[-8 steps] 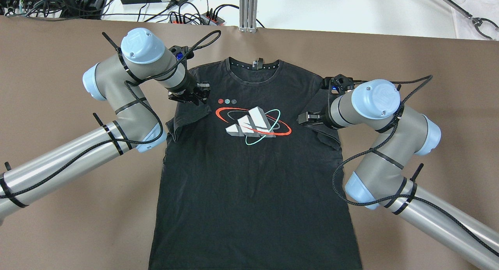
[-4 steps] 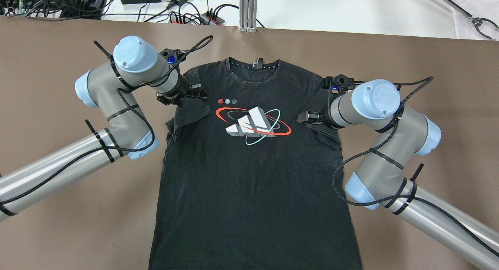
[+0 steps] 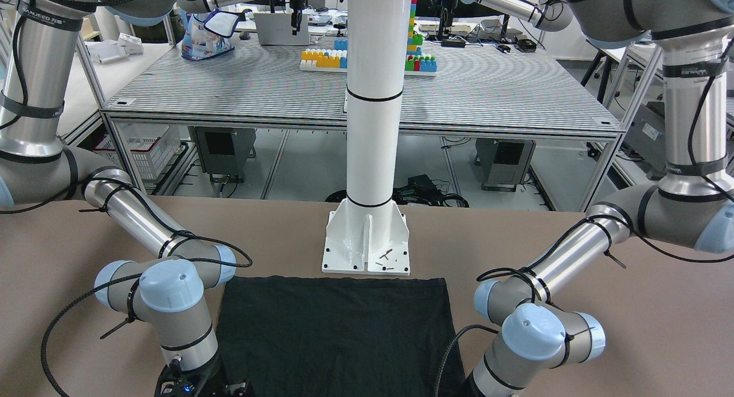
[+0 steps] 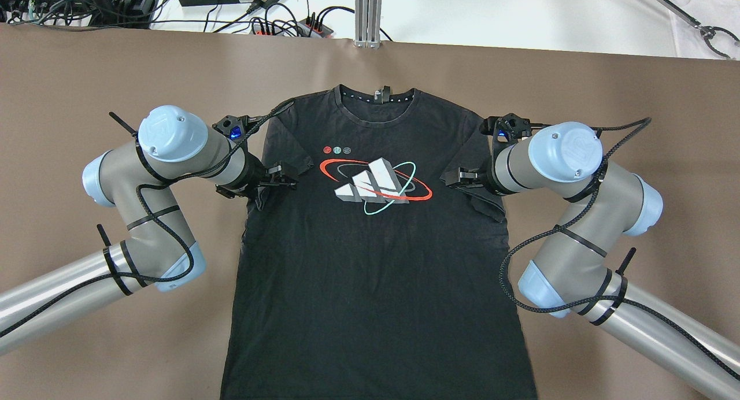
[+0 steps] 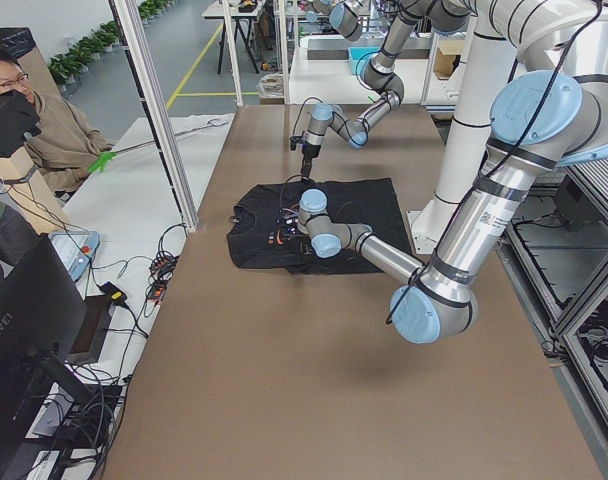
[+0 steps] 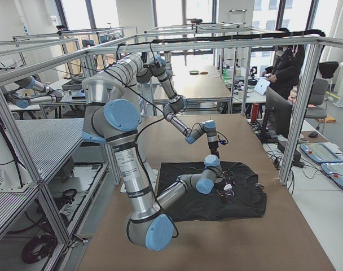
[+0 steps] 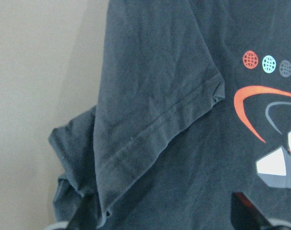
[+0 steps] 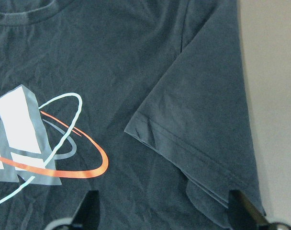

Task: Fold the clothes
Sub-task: 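Fold both sleeves inward onto the shirt body with both grippers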

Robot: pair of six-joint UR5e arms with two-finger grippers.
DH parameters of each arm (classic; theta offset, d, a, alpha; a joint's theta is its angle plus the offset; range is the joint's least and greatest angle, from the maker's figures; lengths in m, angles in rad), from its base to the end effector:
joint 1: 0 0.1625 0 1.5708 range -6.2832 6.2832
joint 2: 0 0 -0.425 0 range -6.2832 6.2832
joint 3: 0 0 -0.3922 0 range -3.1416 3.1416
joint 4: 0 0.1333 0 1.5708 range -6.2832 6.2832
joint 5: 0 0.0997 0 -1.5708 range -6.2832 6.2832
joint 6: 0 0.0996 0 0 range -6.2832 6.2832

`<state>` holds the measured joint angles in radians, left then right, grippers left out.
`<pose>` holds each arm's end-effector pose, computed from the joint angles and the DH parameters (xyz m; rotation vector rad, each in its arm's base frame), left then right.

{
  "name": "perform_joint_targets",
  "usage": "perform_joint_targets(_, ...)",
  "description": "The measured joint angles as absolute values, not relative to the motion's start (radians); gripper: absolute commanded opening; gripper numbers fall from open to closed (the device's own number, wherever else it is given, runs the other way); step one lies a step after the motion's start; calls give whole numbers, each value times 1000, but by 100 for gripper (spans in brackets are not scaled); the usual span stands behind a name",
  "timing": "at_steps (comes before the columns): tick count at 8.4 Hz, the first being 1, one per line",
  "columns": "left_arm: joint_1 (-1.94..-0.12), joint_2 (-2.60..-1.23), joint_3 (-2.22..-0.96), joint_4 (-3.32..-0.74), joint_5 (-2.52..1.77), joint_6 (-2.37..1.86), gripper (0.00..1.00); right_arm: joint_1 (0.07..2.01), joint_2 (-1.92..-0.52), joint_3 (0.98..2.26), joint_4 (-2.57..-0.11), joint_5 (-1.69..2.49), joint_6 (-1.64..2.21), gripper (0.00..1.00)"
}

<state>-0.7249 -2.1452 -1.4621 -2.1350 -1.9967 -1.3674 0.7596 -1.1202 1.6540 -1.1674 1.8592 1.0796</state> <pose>0.4707 -0.5400 0.3044 0.1075 1.0806 -0.2502 -0.4053 -0.5297 0.3217 0.3282 -0.9104 0.1120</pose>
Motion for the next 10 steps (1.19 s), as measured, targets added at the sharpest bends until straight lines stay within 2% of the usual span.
perform_joint_targets(4,-713,-2126,-1500,-2130,-1988,-1364,100,748,-1127,1661,-1169,1859,1104,95)
perform_joint_targets(10,-760,-2250,-1329,-2141,-1955,-1251,100,739,-1134,1661,-1166,1856,1109,95)
